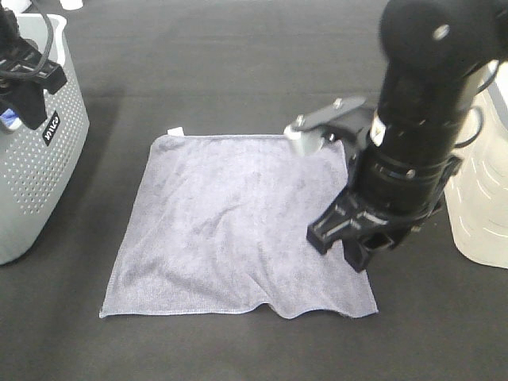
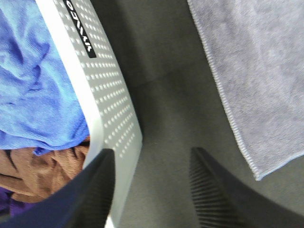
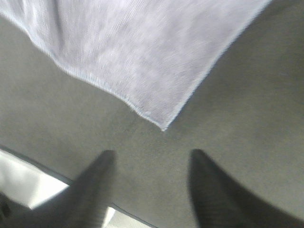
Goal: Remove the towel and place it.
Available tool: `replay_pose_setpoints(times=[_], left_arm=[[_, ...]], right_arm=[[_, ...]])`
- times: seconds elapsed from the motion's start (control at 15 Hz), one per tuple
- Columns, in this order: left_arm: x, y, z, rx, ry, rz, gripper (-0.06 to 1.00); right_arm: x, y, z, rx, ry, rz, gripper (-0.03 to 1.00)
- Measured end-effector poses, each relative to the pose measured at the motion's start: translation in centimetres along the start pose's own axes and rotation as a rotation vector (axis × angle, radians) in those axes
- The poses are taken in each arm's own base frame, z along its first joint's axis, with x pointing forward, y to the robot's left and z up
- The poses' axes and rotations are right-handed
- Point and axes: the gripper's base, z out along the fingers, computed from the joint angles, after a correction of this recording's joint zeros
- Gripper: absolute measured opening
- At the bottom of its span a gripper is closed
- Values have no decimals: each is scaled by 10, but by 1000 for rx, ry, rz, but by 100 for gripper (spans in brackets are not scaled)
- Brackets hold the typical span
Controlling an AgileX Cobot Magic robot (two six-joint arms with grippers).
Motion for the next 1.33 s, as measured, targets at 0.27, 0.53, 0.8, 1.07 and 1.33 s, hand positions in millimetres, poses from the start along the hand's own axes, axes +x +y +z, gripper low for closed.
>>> replay_pose_setpoints(times=[0.27,0.53,0.8,1.07,1.33], left_arm=[[3,-1,-3,12,17,-59,68],[2,4,-36,-11,-58,-68,69],[22,41,-75,-90,-154,-209,69],[83,74,-112,-105,-227,-371,69],[161,42,-122,-89,-265,-400,69]], right_arm=[[4,-2,-36,-4,-68,47,62],[-9,-12,-117,66,-272,132,63],[3,-71,-157,124,-385,350,63],[59,-96,-185,144,-476,404,63],[131,-74,-166,56,-497,356,63]])
